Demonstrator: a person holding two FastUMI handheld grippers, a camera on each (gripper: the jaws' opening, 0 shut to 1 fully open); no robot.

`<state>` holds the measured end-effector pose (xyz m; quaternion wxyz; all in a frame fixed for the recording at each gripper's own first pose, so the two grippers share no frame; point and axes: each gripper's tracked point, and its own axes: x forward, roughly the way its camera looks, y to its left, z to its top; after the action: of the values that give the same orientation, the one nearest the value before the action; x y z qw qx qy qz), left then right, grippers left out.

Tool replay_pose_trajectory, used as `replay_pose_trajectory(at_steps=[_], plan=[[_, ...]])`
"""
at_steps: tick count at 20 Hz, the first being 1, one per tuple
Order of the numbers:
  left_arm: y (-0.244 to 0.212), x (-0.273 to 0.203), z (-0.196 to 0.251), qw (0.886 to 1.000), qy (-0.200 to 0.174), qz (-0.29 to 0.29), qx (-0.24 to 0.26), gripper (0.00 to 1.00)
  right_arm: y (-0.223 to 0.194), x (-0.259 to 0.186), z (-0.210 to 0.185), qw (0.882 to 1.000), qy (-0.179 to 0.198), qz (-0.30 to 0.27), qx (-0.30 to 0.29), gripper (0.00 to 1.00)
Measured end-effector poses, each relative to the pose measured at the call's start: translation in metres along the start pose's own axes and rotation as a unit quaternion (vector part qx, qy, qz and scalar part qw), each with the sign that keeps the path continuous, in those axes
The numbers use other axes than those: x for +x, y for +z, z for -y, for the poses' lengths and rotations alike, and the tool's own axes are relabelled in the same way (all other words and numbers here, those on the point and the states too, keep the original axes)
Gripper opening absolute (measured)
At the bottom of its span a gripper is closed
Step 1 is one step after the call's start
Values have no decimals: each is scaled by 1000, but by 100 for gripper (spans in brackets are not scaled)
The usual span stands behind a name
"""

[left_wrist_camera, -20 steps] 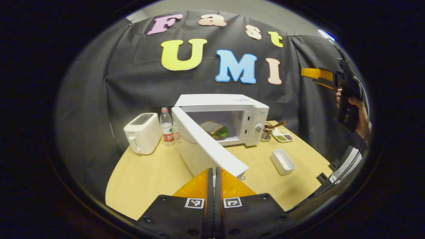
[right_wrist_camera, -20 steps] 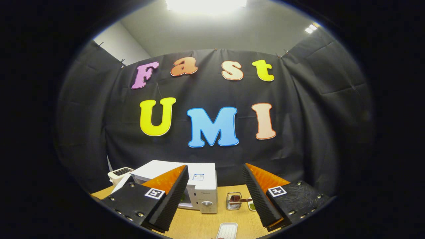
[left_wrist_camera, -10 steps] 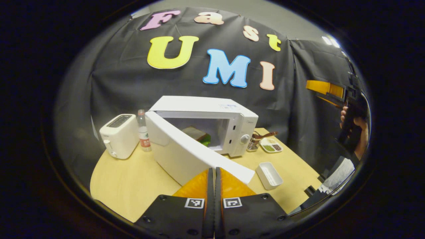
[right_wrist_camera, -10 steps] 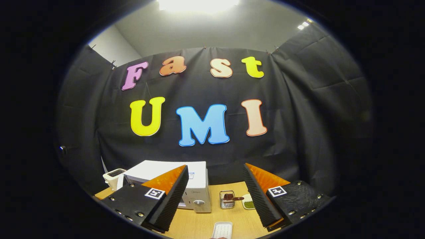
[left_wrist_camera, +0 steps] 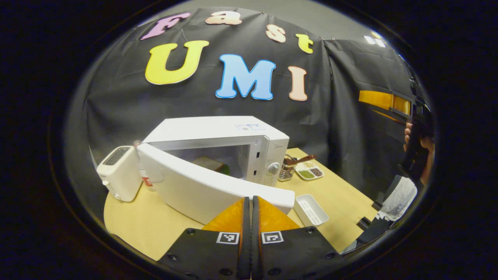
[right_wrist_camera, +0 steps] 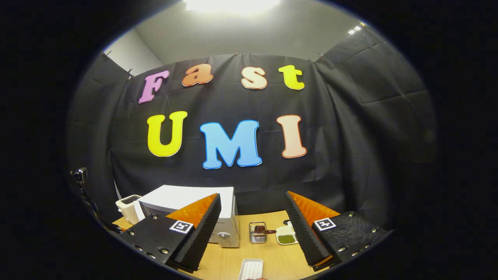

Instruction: Open the microwave oven with the left hand, put the food in, and close the microwave oven.

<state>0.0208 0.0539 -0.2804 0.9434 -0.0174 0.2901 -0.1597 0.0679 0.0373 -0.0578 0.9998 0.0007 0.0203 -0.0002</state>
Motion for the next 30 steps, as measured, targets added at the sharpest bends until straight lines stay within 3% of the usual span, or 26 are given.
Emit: replay_pose_trajectory(at_steps=[1, 4, 11, 13, 30], plan=[[0, 6, 3, 1000, -5, -2, 2, 9, -2, 1, 4, 1000, -1, -4, 1, 100], [2, 22, 7, 1000, -11, -7, 5, 5, -4, 2, 16, 1000, -10, -7, 2, 97], [14, 58, 19, 1000, -21, -14, -1, 7, -5, 9, 39, 1000, -22, -10, -5, 100], [16, 66, 23, 1000, -22, -17, 2, 7, -8, 13, 44, 1000, -23, -14, -5, 97], [52, 143, 17, 999, -3, -24, -33, 7, -22, 35, 95, 998, -60, -21, 25, 97]])
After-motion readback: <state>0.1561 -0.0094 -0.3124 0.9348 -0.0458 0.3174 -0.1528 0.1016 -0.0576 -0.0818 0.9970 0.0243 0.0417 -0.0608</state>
